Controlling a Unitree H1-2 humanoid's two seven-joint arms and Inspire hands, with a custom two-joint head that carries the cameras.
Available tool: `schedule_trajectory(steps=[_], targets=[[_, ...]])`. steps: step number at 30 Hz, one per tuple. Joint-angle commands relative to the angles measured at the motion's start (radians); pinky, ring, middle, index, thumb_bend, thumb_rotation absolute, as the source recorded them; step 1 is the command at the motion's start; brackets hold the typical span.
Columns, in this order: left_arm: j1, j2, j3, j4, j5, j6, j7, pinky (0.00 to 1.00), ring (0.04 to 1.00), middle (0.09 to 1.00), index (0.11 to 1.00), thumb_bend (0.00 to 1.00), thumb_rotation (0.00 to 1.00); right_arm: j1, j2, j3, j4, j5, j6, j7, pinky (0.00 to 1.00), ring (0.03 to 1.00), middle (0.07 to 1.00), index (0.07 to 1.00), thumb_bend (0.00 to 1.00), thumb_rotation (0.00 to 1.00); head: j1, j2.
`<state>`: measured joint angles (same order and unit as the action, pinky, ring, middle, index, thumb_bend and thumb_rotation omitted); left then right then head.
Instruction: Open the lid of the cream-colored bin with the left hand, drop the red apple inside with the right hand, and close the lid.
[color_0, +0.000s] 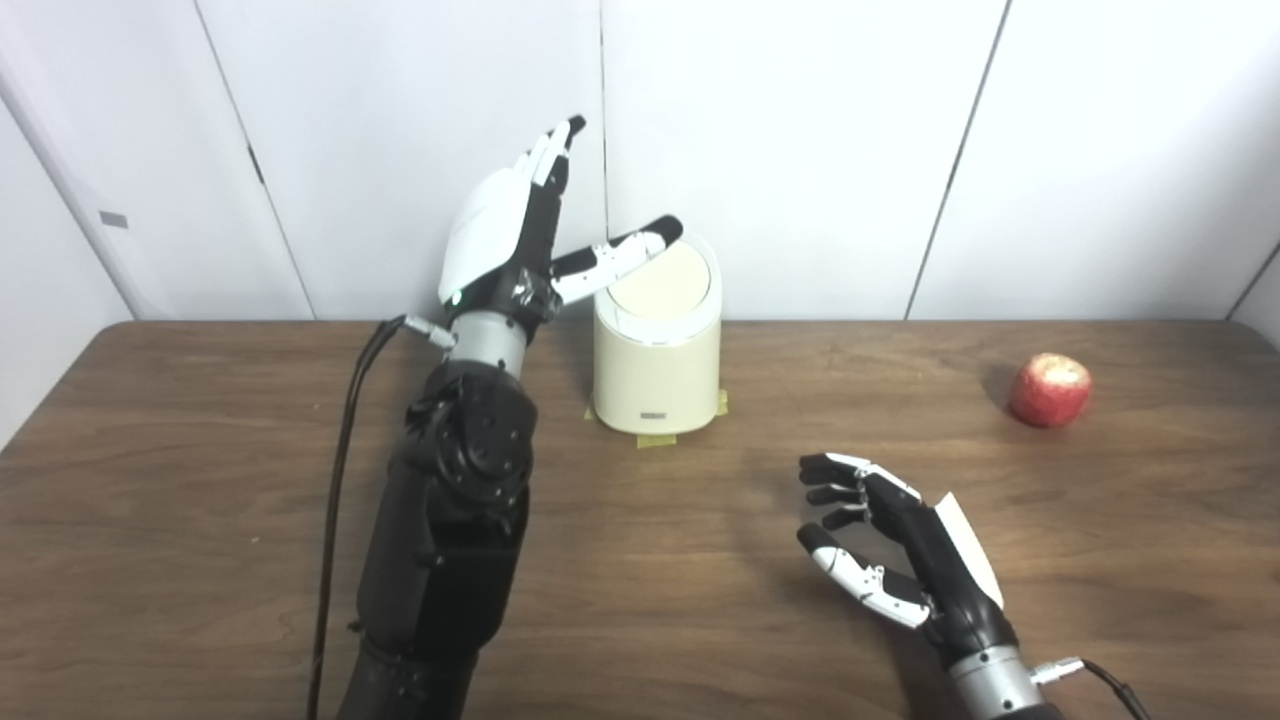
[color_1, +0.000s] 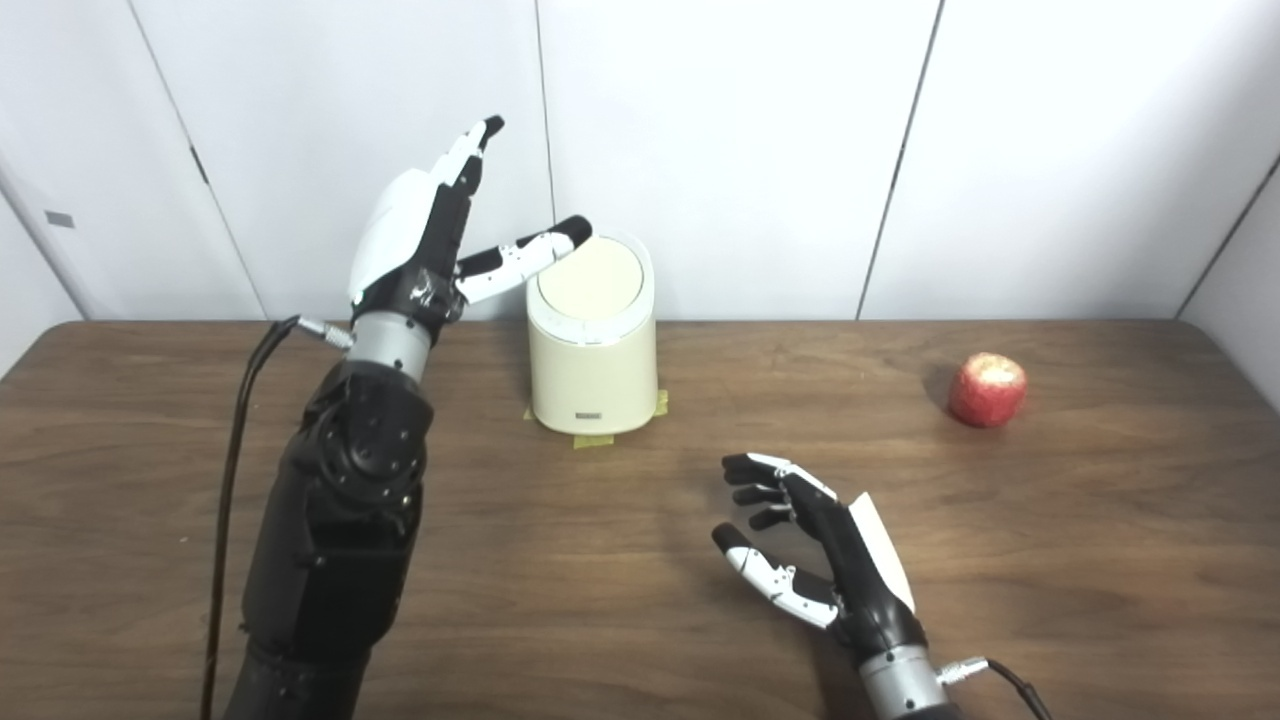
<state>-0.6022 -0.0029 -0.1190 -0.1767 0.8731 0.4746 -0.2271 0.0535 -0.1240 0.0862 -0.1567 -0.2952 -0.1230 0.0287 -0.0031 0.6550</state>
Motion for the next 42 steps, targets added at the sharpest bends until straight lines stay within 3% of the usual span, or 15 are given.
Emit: schedule_trajectory(steps=[1,14,21,27,37,42], targets=[[-0.062,-0.002,0.003,0.012,0.011,-0.006,0.033,1.0,1.0,1.0,1.0,0.77,0.58,-0.032,0.003,-0.001,-0.013,0.006,-0.038,-0.012,0.6,0.705,0.742,0.739,0.22,0.45,0.0,0.0],[-0.089,0.007,0.025,0.151,0.087,-0.005,0.024,0.98,1.0,1.0,1.0,0.79,0.4,-0.029,0.013,0.0,-0.014,0.016,-0.036,-0.014,0.6,0.714,0.752,0.744,0.22,0.44,0.001,-0.004],[-0.074,0.048,0.004,0.199,0.054,-0.015,0.098,1.0,1.0,1.0,0.999,0.81,0.3,-0.028,0.015,0.004,-0.01,0.006,-0.043,-0.015,0.61,0.721,0.754,0.745,0.21,0.45,-0.009,-0.006],[-0.088,0.045,0.01,0.246,0.072,-0.005,0.101,1.0,1.0,1.0,0.994,0.79,0.36,-0.026,0.018,0.007,-0.016,-0.02,-0.038,-0.023,0.61,0.714,0.749,0.741,0.22,0.46,-0.012,-0.007],[-0.127,0.009,0.043,0.333,0.086,-0.005,0.114,1.0,1.0,1.0,0.997,0.76,0.37,-0.013,0.025,0.008,-0.036,-0.023,-0.009,-0.014,0.62,0.725,0.753,0.745,0.23,0.49,-0.019,-0.006],[-0.153,0.006,0.042,0.366,0.097,-0.005,0.116,1.0,1.0,1.0,0.992,0.73,0.46,-0.012,0.026,0.009,-0.032,-0.028,-0.018,-0.016,0.62,0.724,0.755,0.747,0.23,0.47,-0.023,-0.007]])
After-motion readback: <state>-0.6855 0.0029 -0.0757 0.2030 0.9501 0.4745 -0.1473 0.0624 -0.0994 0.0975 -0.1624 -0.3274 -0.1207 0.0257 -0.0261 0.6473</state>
